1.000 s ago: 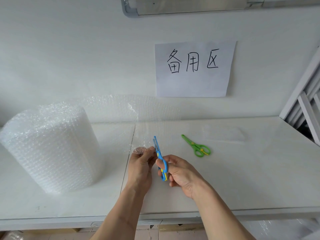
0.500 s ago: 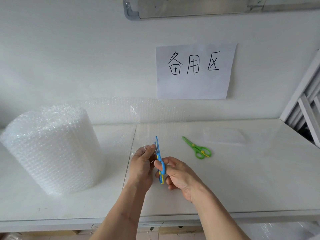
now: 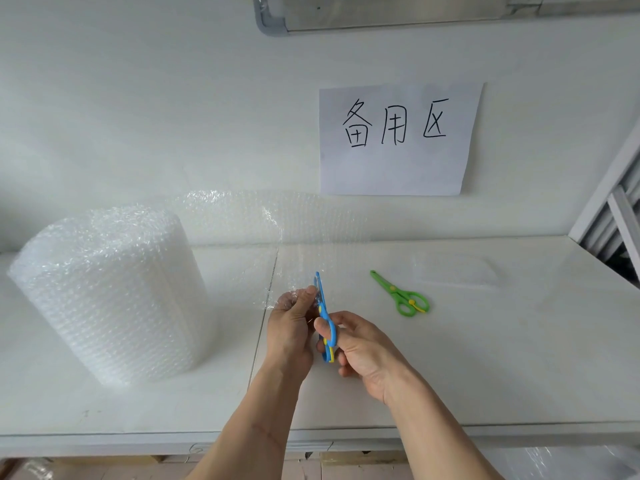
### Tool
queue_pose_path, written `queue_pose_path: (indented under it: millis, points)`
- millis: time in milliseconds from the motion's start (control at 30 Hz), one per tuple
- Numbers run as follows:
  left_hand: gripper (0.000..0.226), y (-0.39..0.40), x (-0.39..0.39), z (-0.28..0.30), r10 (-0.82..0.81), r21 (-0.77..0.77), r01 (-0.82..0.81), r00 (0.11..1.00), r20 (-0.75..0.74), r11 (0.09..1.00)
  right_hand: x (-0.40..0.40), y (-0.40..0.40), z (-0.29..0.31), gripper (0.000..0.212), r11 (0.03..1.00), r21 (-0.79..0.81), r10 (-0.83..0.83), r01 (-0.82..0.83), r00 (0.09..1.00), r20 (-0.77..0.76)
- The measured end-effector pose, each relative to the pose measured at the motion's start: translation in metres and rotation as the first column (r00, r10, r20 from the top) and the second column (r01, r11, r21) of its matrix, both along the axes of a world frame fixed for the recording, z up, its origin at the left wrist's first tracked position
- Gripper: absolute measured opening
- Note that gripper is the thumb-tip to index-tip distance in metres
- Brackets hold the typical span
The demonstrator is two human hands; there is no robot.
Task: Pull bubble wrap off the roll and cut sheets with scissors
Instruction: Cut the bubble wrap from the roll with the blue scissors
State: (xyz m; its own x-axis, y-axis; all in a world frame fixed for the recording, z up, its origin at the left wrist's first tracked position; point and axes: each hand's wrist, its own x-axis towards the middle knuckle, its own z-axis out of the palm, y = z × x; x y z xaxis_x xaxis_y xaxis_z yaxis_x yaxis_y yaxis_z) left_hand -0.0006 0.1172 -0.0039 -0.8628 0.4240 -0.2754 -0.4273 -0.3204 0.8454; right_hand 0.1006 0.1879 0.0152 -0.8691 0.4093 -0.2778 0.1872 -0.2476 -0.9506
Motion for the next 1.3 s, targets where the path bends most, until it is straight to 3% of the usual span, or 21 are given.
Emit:
queue_pose_path:
  millis: [1300]
  points:
    - [0.019, -0.0045, 0.0007, 0.0012, -0.056, 0.025, 0.055, 0.998, 0.004, 0.998, -0.0098, 0.0006, 0.0021, 0.031, 0.998, 0.039, -0.049, 0.049, 0.999, 0.002]
